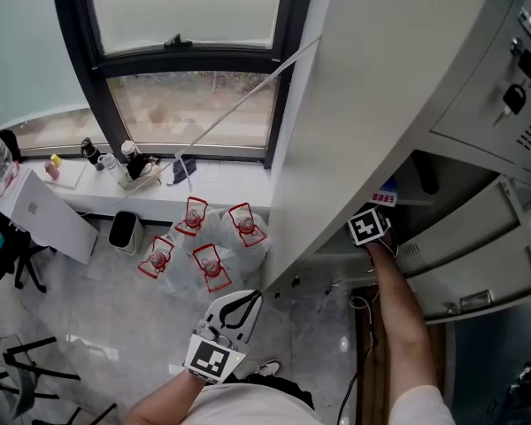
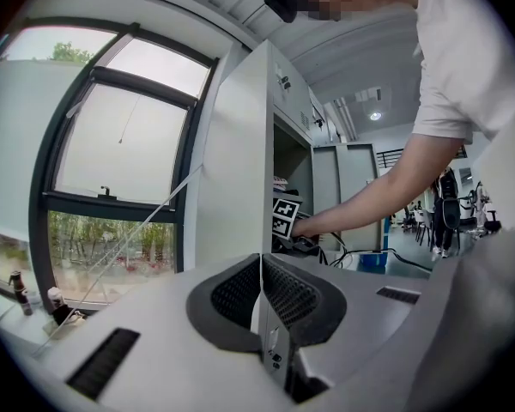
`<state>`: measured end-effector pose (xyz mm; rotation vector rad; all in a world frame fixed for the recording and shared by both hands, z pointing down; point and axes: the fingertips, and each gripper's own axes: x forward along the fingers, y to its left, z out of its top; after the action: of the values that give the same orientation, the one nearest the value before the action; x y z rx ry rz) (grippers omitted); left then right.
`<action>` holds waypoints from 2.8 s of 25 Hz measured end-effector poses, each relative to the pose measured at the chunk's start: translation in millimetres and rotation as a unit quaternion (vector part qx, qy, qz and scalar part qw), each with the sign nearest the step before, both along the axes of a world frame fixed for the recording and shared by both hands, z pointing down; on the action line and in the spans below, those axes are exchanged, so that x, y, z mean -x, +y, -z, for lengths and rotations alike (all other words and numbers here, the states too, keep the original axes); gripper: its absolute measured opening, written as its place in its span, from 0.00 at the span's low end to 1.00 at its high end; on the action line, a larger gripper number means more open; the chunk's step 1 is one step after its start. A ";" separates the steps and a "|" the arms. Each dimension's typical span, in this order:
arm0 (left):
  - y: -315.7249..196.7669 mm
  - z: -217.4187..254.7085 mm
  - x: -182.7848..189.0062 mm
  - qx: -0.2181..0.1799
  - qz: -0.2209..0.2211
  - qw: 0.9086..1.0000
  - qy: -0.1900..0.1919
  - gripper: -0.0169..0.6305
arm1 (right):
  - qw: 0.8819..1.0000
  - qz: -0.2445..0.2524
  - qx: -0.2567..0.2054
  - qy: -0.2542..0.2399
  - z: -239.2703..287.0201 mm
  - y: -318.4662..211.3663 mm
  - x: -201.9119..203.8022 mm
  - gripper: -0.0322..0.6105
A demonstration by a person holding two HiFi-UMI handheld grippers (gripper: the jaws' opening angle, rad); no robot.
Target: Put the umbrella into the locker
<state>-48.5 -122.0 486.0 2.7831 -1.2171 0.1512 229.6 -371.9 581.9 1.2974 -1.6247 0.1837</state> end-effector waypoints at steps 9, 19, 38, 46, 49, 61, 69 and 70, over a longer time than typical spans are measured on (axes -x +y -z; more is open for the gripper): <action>3.1 1.5 -14.9 -0.002 -0.008 1.000 0.000 0.07 | 1.000 0.013 0.017 0.001 -0.5 0.3 6.0 0.40; 9.0 1.8 -27.0 -0.001 -0.009 1.000 -0.003 0.07 | 0.999 0.028 0.016 0.018 0.3 5.2 6.7 0.43; 32.2 0.4 -52.9 -0.005 -0.018 1.000 -0.020 0.07 | 0.997 0.058 -0.035 -0.036 17.1 18.3 19.7 0.54; 42.2 2.6 -71.7 -0.009 -0.023 1.000 -0.016 0.07 | 0.991 0.080 -0.100 -0.046 45.6 33.6 25.8 0.55; 46.2 4.7 -81.2 -0.014 -0.029 0.999 -0.016 0.07 | 0.988 0.097 -0.115 -0.041 60.8 47.2 32.2 0.55; 63.7 3.9 -110.5 -0.019 -0.049 0.999 -0.013 0.07 | 0.981 0.094 -0.156 -0.072 88.1 104.6 12.2 0.55; 58.2 3.8 -120.6 -0.023 -0.062 0.997 -0.028 0.07 | 0.975 0.062 -0.182 -0.113 104.7 147.8 -13.0 0.55; 56.4 4.6 -121.5 -0.023 -0.062 0.997 -0.029 0.07 | 0.973 0.058 -0.188 -0.119 107.6 153.6 -15.9 0.55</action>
<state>73.0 -65.6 481.4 2.9151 -1.0731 0.2185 245.5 -218.3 474.3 1.5015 -2.0054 -0.0472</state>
